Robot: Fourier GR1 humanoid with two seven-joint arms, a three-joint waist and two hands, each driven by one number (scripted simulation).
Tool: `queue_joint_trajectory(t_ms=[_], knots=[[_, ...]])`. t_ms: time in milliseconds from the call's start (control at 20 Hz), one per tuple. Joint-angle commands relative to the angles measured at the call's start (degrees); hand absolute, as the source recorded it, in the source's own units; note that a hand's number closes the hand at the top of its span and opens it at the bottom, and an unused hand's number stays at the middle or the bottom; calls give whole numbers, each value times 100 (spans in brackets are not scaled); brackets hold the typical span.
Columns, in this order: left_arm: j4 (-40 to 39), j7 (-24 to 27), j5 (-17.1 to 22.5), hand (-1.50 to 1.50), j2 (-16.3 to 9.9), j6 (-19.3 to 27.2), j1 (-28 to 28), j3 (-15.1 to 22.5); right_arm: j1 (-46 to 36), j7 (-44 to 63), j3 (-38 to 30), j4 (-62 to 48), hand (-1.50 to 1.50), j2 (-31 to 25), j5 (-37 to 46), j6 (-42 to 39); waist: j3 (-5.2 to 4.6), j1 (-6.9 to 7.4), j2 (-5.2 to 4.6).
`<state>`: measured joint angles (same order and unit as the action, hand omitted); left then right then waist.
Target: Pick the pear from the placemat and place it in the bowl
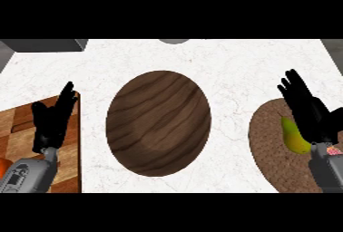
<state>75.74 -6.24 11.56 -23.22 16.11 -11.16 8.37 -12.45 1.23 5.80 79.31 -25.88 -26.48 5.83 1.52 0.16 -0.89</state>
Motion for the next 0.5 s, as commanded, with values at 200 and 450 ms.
queue_joint_trajectory(t_ms=[200,450], knots=[[651,708,172,0,-250,-118,-484,-541,-840,357,381,760,-150,703,-1628,-1898,-144,259,156],[789,975,574,0,-327,-424,-272,-969,-338,-420,262,1196,-150,95,603,-197,-158,-50,130]])
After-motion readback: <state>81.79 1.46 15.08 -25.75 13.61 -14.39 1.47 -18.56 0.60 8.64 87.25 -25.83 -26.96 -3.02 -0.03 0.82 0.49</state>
